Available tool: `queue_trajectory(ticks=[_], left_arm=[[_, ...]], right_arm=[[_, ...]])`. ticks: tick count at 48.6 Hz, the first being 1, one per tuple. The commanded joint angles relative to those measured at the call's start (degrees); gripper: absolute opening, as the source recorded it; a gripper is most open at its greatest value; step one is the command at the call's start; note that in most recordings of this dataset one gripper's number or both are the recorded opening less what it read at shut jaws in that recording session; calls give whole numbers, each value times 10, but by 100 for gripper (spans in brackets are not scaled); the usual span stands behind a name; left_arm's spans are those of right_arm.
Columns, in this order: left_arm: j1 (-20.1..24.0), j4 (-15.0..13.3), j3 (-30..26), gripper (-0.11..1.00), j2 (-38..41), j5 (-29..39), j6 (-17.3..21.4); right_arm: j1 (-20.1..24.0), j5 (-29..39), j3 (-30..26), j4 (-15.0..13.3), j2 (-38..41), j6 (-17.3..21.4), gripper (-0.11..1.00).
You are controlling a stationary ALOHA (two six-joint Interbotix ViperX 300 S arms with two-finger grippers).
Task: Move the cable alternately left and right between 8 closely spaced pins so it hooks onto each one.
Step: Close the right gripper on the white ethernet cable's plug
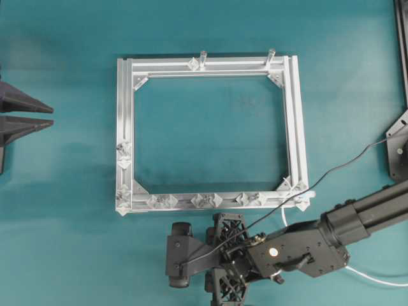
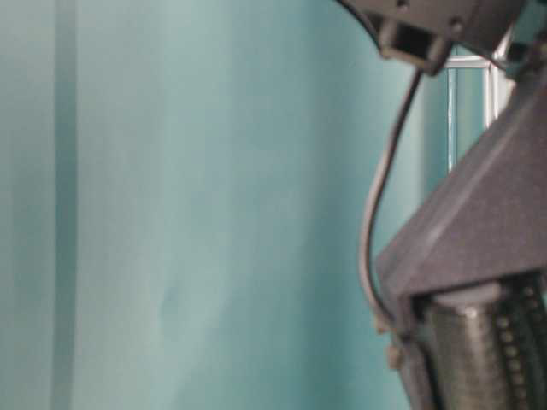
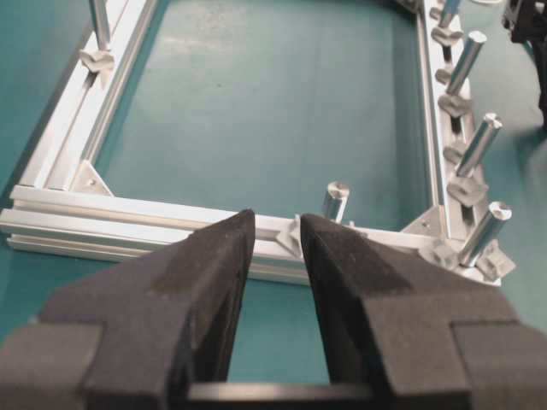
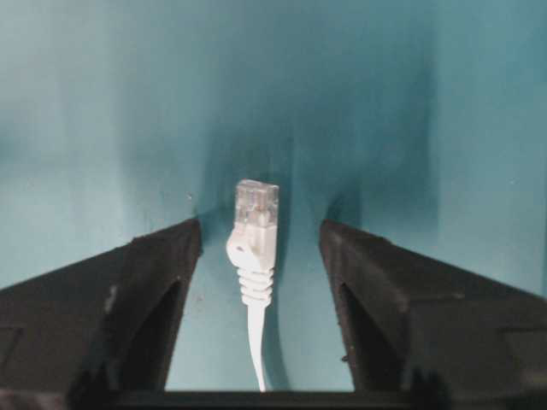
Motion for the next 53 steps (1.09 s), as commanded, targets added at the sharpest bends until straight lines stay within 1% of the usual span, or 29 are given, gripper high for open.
queue_trajectory(ticks=[1, 5, 13, 25, 28, 53], left_arm=[[-4, 1, -5, 34, 4, -3, 0], [-4, 2, -5, 34, 4, -3, 0], [-4, 1, -5, 34, 4, -3, -1], [-4, 1, -2, 34, 4, -3, 0], [-4, 1, 0, 34, 4, -3, 0], [-4, 1, 10, 34, 3, -3, 2]], right_arm=[[3, -2, -12, 1, -9, 1, 59], [3, -2, -11, 0, -9, 1, 53], [3, -2, -11, 0, -5, 1, 37], [3, -2, -11, 1, 0, 1, 21], [3, -2, -11, 0, 2, 1, 20], [3, -1, -20, 0, 3, 1, 20]])
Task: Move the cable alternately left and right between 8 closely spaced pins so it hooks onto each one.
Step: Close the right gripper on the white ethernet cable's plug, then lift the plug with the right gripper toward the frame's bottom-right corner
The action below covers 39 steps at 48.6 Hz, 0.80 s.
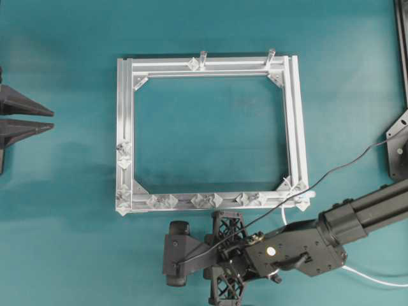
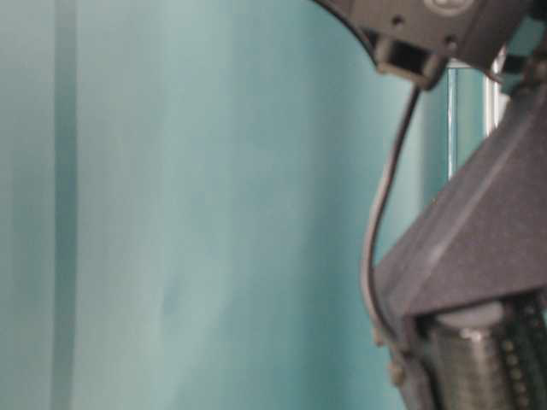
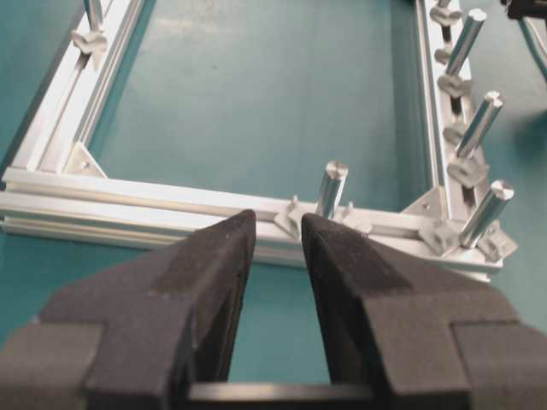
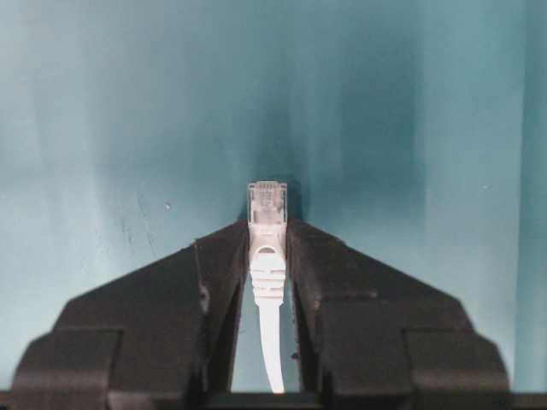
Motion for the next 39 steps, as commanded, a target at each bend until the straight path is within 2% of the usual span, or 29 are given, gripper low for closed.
queue_trajectory(ticks=[1, 13, 16, 22, 34, 39], left_arm=[[-2, 1, -2, 34, 3, -3, 1], [-2, 1, 11, 34, -3, -14, -5], [-2, 1, 12, 34, -11, -13, -4], [-2, 1, 20, 34, -45, -12, -3], [-2, 1, 37, 34, -113, -4, -4], [-3, 1, 40, 34, -123, -3, -4]], right_arm=[[4, -3, -14, 2, -4, 1, 20], [4, 27, -17, 1, -31, 3, 20], [4, 36, -17, 0, -40, 16, 19], [4, 52, -17, -15, -57, 76, 19], [7, 110, -17, -95, -87, 222, 19], [11, 140, -17, -115, -96, 283, 19]])
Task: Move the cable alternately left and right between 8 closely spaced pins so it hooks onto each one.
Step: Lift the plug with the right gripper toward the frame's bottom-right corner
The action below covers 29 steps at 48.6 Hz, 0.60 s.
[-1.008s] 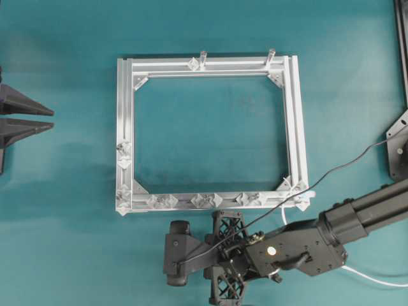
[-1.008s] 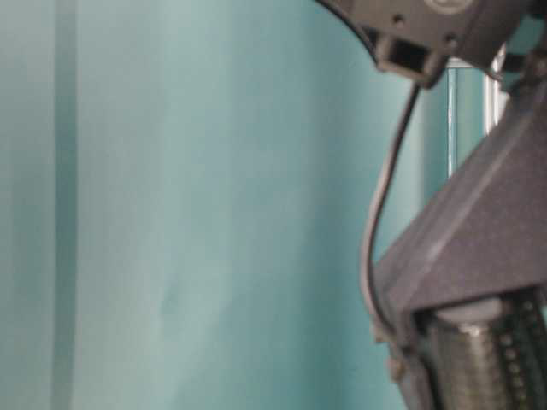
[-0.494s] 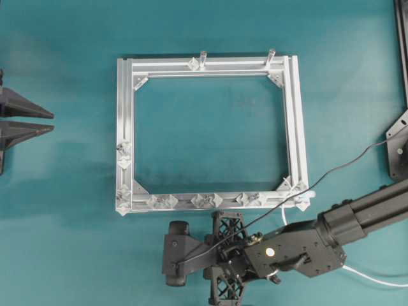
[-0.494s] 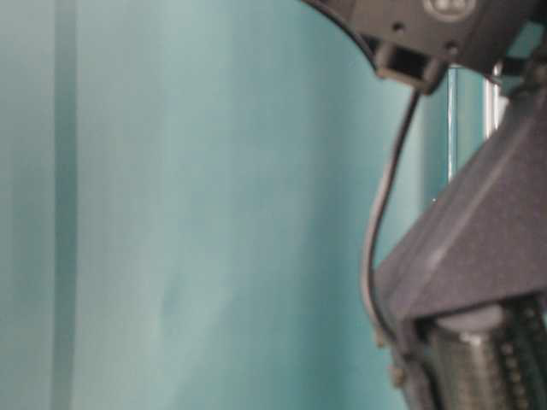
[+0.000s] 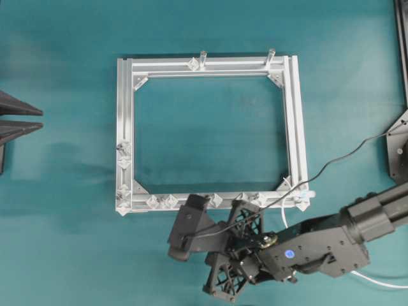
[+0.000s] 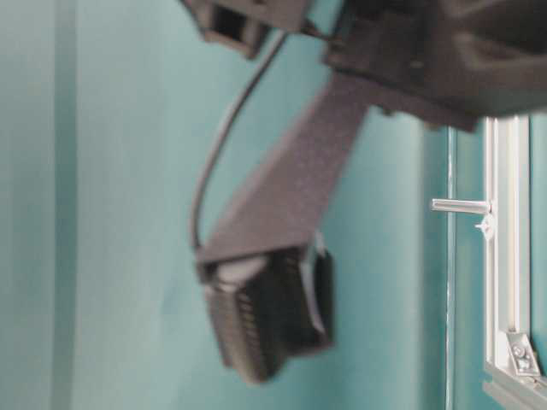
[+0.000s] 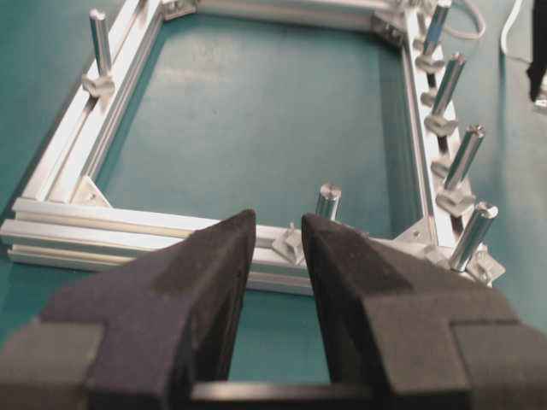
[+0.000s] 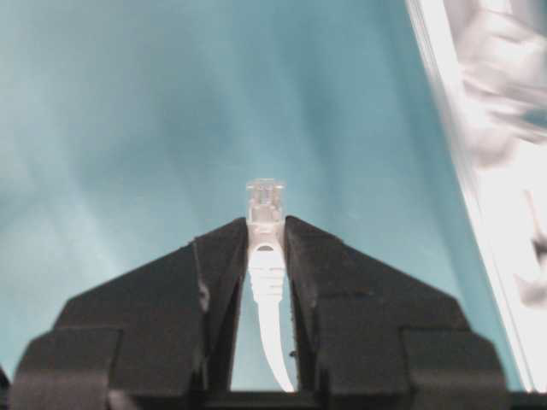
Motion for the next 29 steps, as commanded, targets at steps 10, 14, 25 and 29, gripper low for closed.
queue_trajectory(ticks=[10, 14, 25, 29], left_arm=[[-2, 1, -4, 34, 4, -3, 0], [-1, 2, -4, 34, 4, -4, 0], [-2, 1, -4, 34, 4, -4, 1], [-2, 1, -4, 34, 4, -4, 1]], right_arm=[[14, 62, -12, -19, -37, 159, 19], [19, 74, -12, -21, -37, 213, 19], [32, 116, -4, -22, -37, 330, 19], [35, 131, -2, -22, -37, 356, 19]])
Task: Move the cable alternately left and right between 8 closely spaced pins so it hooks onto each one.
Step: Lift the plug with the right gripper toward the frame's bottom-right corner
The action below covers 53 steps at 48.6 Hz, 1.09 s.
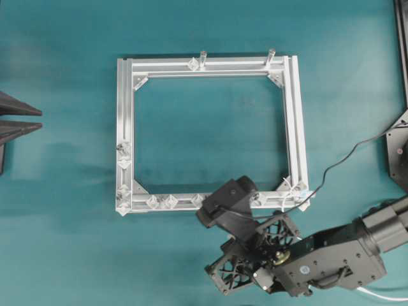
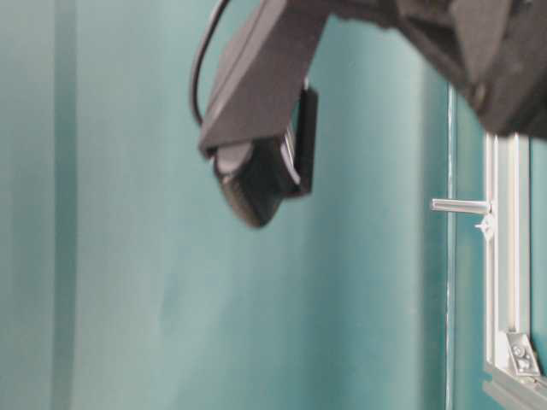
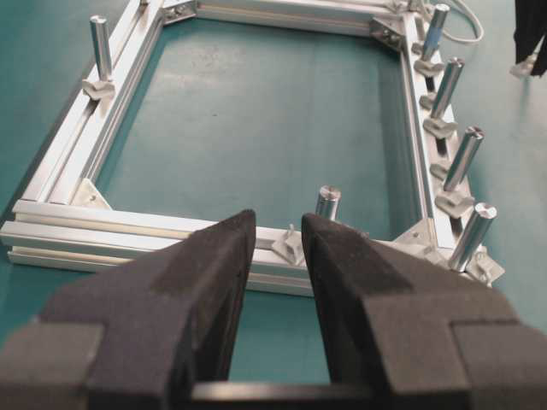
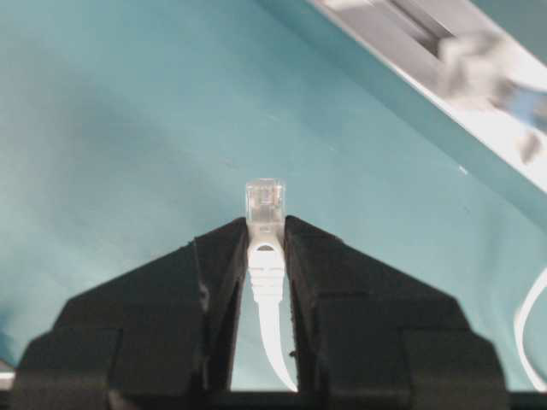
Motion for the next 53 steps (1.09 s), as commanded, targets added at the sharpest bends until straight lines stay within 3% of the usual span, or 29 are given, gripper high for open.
queue_trajectory(ticks=[1, 13, 25, 39, 53], left_arm=[[-1, 2, -6, 34, 6, -4, 1], [-1, 2, -6, 34, 6, -4, 0], [-1, 3, -6, 34, 6, -4, 1], [4, 2, -6, 34, 6, -4, 4], [11, 3, -4, 34, 6, -5, 4]], right_arm=[[7, 16, -3, -3, -24, 18, 19], [9, 50, 8, -1, -32, 75, 19], [11, 60, 60, 8, -70, 123, 19], [10, 70, 136, 5, -140, 162, 19], [-16, 55, 156, -4, -147, 169, 19]])
